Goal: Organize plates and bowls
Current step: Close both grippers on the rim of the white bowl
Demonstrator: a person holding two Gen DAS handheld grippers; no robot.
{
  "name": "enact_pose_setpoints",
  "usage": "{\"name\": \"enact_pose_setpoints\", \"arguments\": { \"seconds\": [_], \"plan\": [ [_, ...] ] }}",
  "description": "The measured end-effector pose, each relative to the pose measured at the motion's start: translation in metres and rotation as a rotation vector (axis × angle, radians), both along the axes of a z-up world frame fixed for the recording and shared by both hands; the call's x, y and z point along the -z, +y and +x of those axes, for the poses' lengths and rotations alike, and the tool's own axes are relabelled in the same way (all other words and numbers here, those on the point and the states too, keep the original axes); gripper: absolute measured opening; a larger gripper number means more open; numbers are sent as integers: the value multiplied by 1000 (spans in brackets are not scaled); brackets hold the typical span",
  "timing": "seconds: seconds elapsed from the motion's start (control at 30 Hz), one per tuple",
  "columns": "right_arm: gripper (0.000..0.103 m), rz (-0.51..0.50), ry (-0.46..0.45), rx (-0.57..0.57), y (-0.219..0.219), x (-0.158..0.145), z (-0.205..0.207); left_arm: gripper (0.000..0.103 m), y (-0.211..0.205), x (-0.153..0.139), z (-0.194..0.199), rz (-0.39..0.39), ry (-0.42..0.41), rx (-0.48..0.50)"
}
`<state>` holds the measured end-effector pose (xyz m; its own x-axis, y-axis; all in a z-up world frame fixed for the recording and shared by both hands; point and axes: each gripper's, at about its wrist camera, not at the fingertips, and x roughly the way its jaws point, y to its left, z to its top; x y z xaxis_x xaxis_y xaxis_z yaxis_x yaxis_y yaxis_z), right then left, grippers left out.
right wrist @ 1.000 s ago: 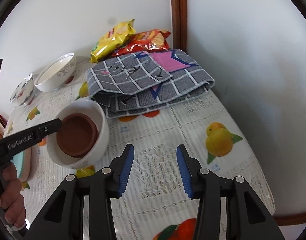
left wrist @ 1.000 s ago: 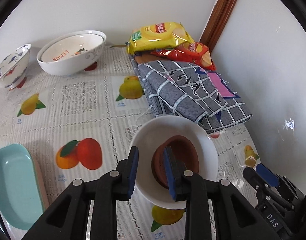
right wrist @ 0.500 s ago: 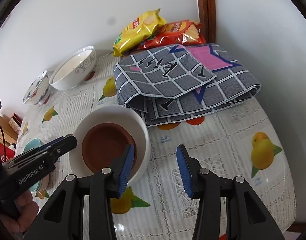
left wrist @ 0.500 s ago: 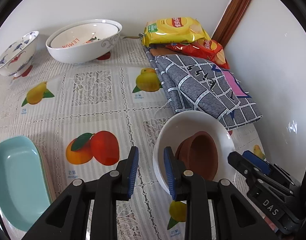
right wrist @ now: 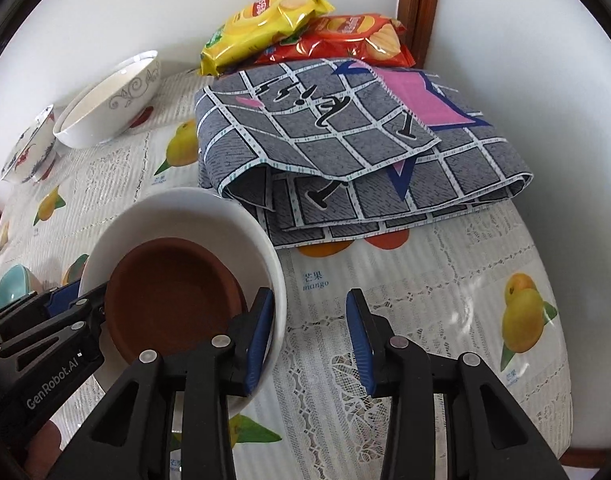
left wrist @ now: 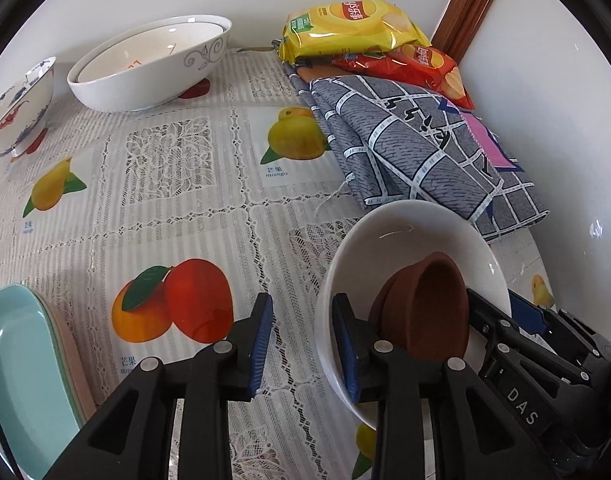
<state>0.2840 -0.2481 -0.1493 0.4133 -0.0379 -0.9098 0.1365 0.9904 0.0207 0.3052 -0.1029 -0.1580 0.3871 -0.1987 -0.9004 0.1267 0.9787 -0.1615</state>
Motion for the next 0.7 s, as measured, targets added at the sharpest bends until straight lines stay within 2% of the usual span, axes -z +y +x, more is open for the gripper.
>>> {"name": "enact_pose_setpoints", "arguments": {
  "seconds": [0.33, 0.5, 0.7],
  "plan": [
    [39, -5, 2, -13, 0, 3, 2, 34, -1, 4, 3, -8, 12, 20],
    [52, -15, -11, -5, -4, 3, 1, 34, -1, 5, 3, -12, 7, 22],
    [52, -12, -54, -4, -5, 4, -3, 34, 1, 6, 2, -37, 13, 1]
  ]
}}
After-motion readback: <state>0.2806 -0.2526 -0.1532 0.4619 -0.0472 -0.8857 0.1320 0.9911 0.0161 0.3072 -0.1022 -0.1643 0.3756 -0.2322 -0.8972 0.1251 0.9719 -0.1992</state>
